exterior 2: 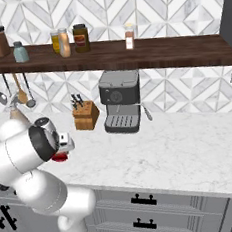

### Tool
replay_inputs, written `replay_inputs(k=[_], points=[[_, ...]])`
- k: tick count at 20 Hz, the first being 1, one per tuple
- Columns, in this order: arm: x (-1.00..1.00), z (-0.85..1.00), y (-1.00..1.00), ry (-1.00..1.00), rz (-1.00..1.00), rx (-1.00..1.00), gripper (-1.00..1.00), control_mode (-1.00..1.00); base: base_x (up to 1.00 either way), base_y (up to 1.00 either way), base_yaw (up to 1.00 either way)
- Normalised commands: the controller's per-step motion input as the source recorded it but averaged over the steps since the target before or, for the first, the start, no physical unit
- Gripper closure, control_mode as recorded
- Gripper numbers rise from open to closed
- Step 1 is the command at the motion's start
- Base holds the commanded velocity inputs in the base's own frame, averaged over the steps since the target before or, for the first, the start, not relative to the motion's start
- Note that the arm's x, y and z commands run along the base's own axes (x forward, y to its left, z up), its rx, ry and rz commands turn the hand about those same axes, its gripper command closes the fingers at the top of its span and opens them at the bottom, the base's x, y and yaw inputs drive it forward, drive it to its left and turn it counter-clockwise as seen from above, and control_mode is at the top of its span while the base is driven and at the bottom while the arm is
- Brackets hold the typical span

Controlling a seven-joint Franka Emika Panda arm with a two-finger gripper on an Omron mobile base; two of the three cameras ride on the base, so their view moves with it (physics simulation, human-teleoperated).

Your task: Put the shaker and condiment bottle from the counter next to their counterparts in the cabinet.

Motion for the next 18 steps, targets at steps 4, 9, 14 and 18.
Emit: replay_inputs(k=[4, 9, 14, 18], points=[[0.11, -0.22, 0.0, 0.0, 0.0, 0.0, -1.0, -1.0, 0.0, 0.0, 0.0], [0.29, -0.17, 0.11, 0.06, 0.0, 0.0, 1.0, -1.0, 0.0, 0.0, 0.0], [0.17, -0.06, 0.0, 0.04, 0.0, 0.0, 1.0, -1.0, 0.0, 0.0, 0.0], [0.0, 0.07, 0.0, 0.0, 0.0, 0.0, 1.0, -1.0, 0.0, 0.0, 0.0]])
